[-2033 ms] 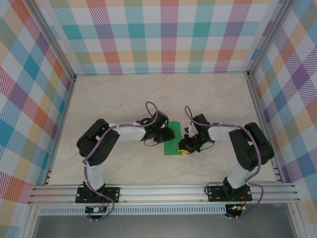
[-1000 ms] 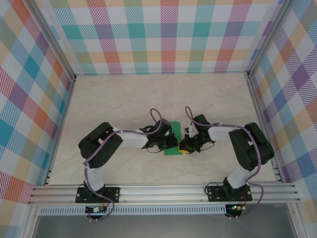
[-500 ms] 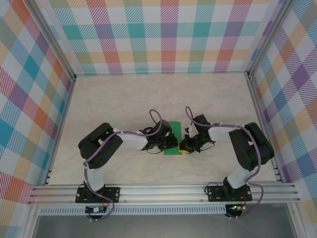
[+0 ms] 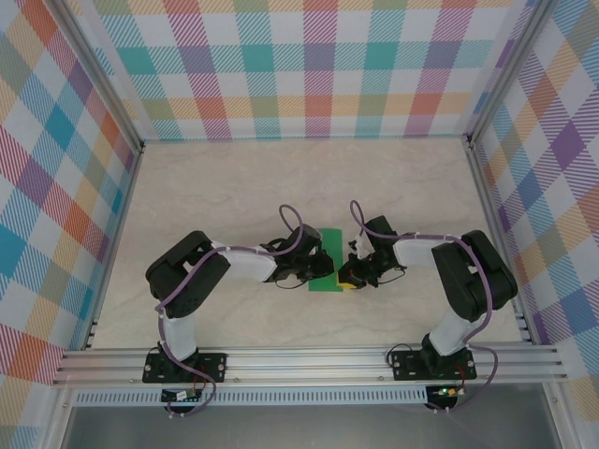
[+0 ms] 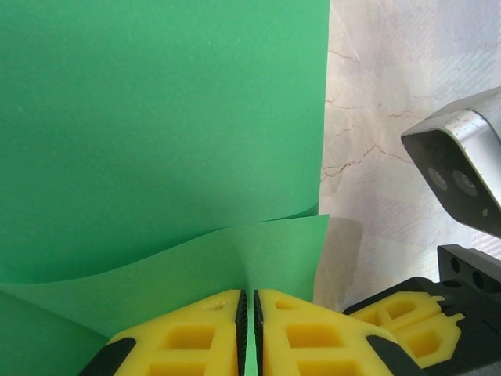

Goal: Fold a paper plane with a square sheet of paper (pick it up from the middle)
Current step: Fold the triangle a second time at the center of the table.

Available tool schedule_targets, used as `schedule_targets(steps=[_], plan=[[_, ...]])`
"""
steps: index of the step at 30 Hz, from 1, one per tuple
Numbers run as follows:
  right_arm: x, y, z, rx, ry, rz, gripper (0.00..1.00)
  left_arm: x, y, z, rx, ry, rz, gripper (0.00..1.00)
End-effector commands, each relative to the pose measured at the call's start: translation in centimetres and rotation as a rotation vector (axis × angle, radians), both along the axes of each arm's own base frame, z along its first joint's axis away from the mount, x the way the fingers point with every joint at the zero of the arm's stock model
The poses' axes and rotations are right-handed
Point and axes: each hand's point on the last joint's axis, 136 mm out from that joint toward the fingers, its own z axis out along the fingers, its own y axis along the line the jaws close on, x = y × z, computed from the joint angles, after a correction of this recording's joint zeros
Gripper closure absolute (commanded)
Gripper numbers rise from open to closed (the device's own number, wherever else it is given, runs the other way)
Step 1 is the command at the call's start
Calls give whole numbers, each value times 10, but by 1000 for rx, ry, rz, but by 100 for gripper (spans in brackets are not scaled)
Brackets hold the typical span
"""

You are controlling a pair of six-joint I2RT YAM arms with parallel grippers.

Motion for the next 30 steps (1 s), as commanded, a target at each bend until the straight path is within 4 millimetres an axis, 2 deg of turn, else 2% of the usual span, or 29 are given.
schedule_targets(steps=[1, 18, 30], plan=[[-23, -29, -39, -186, 92, -21, 95, 14, 44, -25, 133, -2, 97, 85], [-23, -29, -40, -190, 92, -20, 95, 38, 63, -23, 122, 4, 147, 83], [-23, -28, -40, -184, 92, -16, 95, 52, 88, -22, 140, 0, 209, 82]])
